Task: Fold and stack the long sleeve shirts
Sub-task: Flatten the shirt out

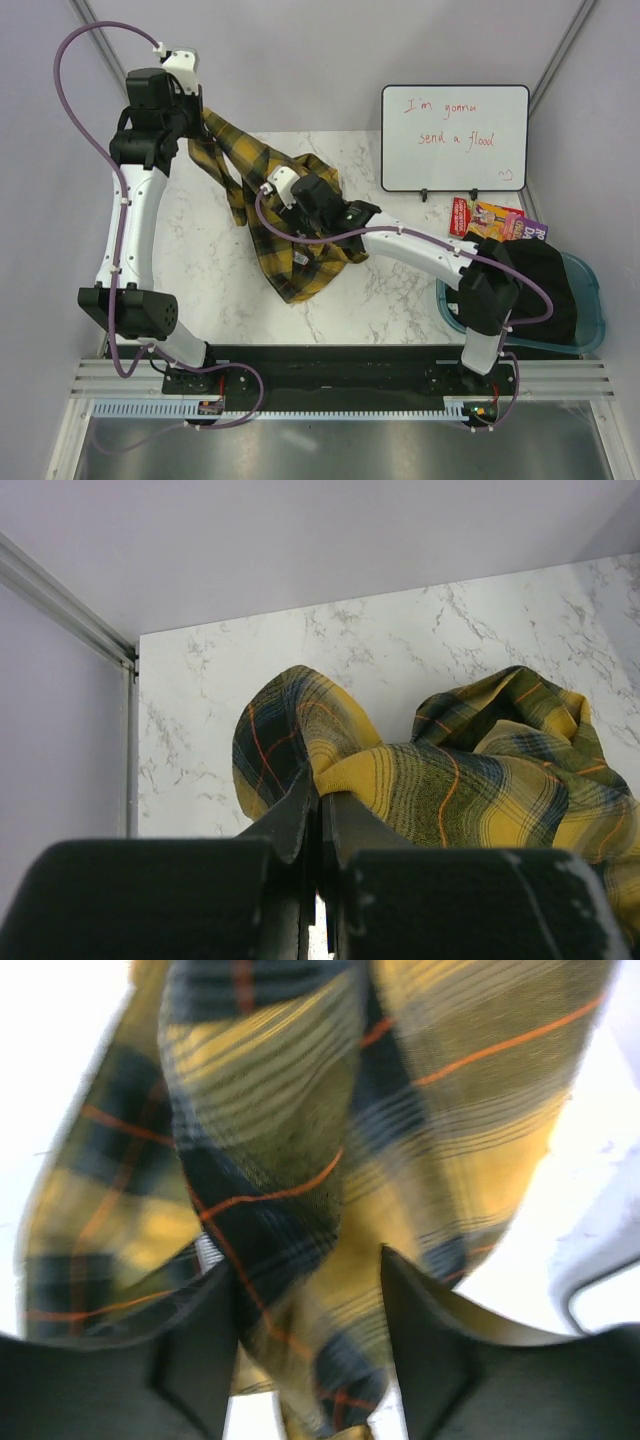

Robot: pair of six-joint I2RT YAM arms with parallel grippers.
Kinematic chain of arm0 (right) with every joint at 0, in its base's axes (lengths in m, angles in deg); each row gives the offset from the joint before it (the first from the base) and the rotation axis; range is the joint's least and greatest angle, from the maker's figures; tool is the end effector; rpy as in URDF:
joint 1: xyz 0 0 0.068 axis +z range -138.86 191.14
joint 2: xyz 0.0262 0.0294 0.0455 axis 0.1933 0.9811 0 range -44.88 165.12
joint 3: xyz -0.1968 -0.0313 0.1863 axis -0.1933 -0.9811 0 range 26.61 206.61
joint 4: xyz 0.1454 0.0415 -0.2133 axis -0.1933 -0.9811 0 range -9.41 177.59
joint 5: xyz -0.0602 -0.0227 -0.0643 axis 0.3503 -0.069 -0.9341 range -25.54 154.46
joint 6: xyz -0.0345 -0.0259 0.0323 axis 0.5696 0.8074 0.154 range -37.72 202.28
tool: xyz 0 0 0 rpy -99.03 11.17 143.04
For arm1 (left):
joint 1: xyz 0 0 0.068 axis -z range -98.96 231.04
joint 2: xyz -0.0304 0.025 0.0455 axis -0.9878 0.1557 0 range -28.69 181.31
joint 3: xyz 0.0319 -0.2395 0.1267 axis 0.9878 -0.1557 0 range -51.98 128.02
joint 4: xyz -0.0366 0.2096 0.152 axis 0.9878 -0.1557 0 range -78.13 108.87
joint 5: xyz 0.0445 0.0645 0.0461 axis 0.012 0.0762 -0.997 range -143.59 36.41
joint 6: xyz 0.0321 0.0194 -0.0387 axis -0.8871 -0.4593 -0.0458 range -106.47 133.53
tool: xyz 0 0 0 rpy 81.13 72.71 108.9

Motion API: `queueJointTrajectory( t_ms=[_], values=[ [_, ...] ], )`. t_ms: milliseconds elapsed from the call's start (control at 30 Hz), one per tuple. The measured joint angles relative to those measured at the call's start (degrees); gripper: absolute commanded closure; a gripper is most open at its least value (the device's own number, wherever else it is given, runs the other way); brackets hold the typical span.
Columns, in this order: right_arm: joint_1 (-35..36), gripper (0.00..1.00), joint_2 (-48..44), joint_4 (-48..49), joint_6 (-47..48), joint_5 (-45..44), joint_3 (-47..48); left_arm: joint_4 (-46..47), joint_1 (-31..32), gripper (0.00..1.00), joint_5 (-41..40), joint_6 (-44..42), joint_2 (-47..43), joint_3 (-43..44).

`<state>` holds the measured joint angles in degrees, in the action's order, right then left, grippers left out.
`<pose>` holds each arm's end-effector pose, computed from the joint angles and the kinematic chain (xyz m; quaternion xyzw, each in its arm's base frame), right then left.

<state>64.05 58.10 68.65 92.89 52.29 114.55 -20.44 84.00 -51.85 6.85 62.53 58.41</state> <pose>0.2603 0.3320 0.3043 -0.4198 0.7726 0.0812 0.4693 0.3397 -0.0187 0.4769 0.0775 0.8161 0.0062 0.5727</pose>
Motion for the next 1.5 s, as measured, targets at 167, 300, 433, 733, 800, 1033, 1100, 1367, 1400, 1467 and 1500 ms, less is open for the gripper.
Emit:
queueJointTrajectory(
  t_ms=[167,300,433,733,800,1033,1100,1367,1400,1467,1500],
  values=[
    [-2.27,0.87,2.73,0.52,1.14,-5.68,3.85,-2.14,-1.84,0.98,3.41,0.66,0.00,0.02],
    [-5.73,0.98,2.40,0.96,1.03,-5.53,5.07,-4.07,-2.10,0.98,6.45,0.44,0.00,0.02],
    [-10.10,1.00,-0.39,-1.42,0.79,0.00,5.05,-8.02,-2.10,0.98,8.72,-2.58,0.00,0.02],
    [-19.67,1.00,-15.06,-10.73,4.33,26.21,1.84,-16.35,-2.10,0.98,18.78,-18.29,-5.07,-9.03],
    [-21.27,1.00,-15.80,-12.79,5.35,30.80,2.01,-19.39,-2.08,0.98,22.69,-22.49,-6.69,-9.14],
    [-26.43,1.00,-14.03,-16.68,7.17,33.70,2.36,-23.67,-1.97,0.98,30.29,-28.17,-13.90,-8.26],
    [-27.19,1.00,-12.70,-16.55,6.64,33.46,2.54,-24.06,-1.97,0.98,32.24,-28.11,-14.53,-7.72],
    [-32.65,1.00,-6.71,-14.88,1.11,34.12,2.80,-24.92,10.64,0.98,40.89,-28.13,-18.51,-19.54],
    [-33.44,1.00,-6.12,-14.84,0.59,34.34,2.97,-25.07,14.71,0.98,41.62,-28.09,-18.60,-21.68],
    [-34.62,1.00,-5.35,-14.69,-0.42,34.71,3.10,-25.35,21.77,0.97,42.71,-28.06,-17.68,-24.81],
    [-35.08,1.00,-5.18,-14.69,-0.87,34.99,3.10,-25.35,25.70,0.93,43.39,-28.04,-16.92,-26.03]
  ],
)
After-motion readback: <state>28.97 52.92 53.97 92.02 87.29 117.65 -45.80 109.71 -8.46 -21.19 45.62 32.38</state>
